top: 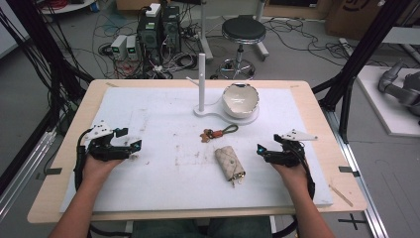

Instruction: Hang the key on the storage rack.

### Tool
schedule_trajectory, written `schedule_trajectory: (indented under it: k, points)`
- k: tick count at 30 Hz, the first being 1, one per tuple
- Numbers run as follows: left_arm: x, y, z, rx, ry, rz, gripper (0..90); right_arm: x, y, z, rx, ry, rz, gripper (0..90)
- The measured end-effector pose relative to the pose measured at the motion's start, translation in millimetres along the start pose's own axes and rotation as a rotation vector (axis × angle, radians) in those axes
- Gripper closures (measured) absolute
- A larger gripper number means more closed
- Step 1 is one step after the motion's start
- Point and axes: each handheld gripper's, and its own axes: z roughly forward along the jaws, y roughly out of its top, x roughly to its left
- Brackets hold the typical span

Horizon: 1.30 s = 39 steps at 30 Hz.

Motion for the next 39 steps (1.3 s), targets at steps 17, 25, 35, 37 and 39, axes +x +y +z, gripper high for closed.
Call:
schedule_trajectory:
  k: [17, 25, 35, 37, 39]
  points:
    - [-2.9, 3.4, 4.5, -0.001, -0.012, 0.001, 20.1, 4.4, 0.6, -7.0, -0.014, -0.018, -0.011, 17.6]
    - [-11.9, 14.9, 24.8, -0.004, -0.052, 0.018, 20.2, 5.9, -7.0, -20.3, -0.014, -0.037, -0.038, 17.6]
    - [-27.1, 32.8, 67.9, 0.006, -0.143, 0.045, 20.2, 4.5, -18.5, -34.7, -0.001, -0.064, -0.043, 17.6]
    - [-30.3, 36.2, 76.7, 0.007, -0.163, 0.049, 20.2, 5.1, -21.3, -37.1, 0.004, -0.069, -0.048, 17.6]
    - [-33.5, 39.3, 85.2, 0.017, -0.179, 0.058, 20.2, 6.3, -24.8, -39.9, 0.011, -0.073, -0.06, 17.6]
